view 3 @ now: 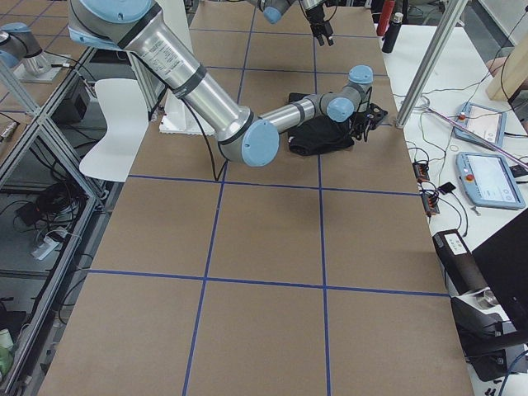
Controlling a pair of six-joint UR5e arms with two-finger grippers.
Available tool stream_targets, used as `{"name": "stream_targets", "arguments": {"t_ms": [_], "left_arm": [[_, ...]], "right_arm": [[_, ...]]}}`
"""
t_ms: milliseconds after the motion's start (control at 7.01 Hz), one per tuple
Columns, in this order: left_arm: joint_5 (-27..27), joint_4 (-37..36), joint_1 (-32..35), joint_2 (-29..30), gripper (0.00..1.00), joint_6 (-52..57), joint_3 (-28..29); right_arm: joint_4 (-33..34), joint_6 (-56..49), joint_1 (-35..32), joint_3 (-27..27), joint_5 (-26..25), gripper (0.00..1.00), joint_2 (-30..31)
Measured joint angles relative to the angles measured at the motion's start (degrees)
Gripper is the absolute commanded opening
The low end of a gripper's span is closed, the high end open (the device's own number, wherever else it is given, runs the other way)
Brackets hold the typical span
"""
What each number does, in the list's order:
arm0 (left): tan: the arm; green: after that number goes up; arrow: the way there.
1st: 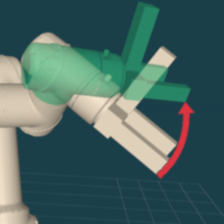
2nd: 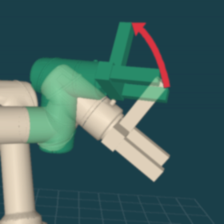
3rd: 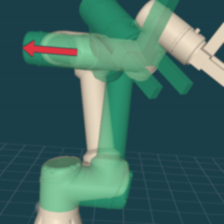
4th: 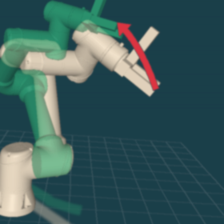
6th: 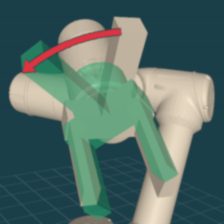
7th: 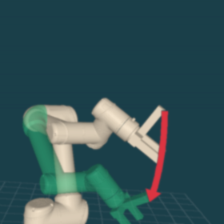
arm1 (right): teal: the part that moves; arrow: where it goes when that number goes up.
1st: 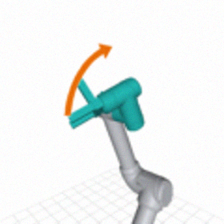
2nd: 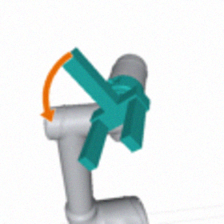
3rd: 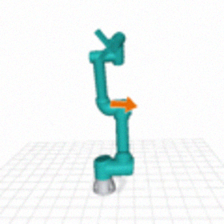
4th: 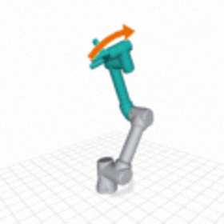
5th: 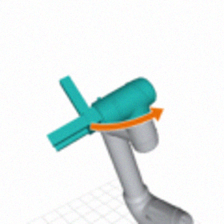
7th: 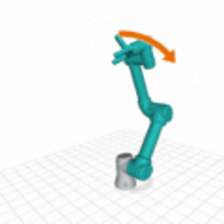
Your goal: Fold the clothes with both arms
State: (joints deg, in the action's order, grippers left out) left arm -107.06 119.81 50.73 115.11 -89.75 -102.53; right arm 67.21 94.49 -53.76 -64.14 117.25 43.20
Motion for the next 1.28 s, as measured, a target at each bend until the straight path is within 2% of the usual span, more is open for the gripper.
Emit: {"name": "stream_targets", "arguments": {"t_ms": [143,285,428,713,998,1283], "left_arm": [[-0.1,0.1,0.1,-2.2,1.0,4.1,-1.2],[-0.3,0.3,0.3,-4.7,1.0,8.8,-2.5],[-1.4,0.5,0.9,-7.4,1.0,14.0,-3.7],[-6.6,0.2,5.1,-14.3,1.0,27.3,-6.6],[-12.5,0.1,11.2,-21.9,1.0,42.8,-8.4],[-18.0,-0.8,19.1,-28.9,1.0,61.2,-8.5]], "right_arm": [[1.9,-5.6,-2.4,-7.4,3.9,0.0,6.2],[4.5,-11.7,-5.1,-13.8,7.5,0.15,11.4],[7.4,-19.4,-7.8,-19.5,10.6,0.99,16.5],[12.9,-35.2,-12.4,-29.7,13.3,1.0,26.7],[15.2,-51.6,-16.3,-37.9,14.7,1.0,38.5],[16.4,-69.7,-21.6,-40.2,17.4,1.0,46.3]]}}
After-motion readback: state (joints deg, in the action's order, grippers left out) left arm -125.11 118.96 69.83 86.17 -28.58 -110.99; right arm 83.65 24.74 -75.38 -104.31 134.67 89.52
